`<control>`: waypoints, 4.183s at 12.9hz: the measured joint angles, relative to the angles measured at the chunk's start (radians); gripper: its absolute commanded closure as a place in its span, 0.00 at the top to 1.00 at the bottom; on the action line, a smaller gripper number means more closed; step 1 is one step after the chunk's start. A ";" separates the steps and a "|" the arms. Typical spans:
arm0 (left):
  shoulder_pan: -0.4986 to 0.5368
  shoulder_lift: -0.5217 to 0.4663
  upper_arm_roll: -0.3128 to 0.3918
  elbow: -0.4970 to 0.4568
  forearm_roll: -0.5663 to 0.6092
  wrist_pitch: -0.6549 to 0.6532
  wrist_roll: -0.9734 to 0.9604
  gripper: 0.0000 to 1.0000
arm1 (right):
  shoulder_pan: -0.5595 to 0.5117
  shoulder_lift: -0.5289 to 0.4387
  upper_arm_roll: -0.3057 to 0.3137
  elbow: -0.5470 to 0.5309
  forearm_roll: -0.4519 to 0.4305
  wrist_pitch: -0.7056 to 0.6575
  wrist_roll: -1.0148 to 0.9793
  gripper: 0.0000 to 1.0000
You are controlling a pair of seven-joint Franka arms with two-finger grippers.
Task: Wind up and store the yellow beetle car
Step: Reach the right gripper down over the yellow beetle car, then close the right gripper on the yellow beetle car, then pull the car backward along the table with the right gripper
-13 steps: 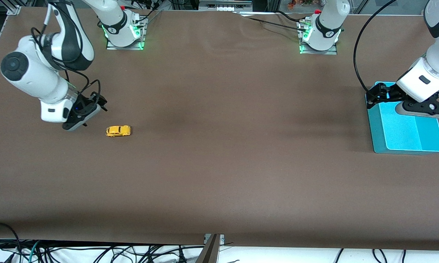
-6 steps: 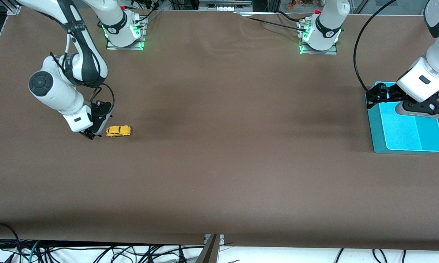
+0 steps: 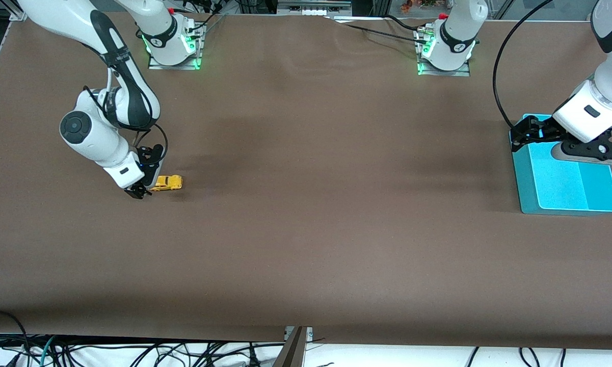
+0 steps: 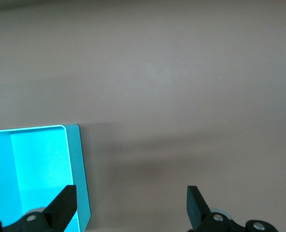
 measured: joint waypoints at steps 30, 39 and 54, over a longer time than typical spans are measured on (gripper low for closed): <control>0.000 0.000 0.000 0.000 0.000 0.000 0.000 1.00 | -0.082 0.040 0.015 -0.009 0.000 0.038 -0.184 0.19; 0.000 0.000 0.000 0.000 0.000 0.000 0.000 1.00 | -0.218 0.044 0.016 -0.008 0.002 0.063 -0.371 0.20; 0.000 0.000 0.000 0.000 0.000 0.000 0.000 1.00 | -0.328 0.094 0.042 0.028 0.013 0.047 -0.455 0.71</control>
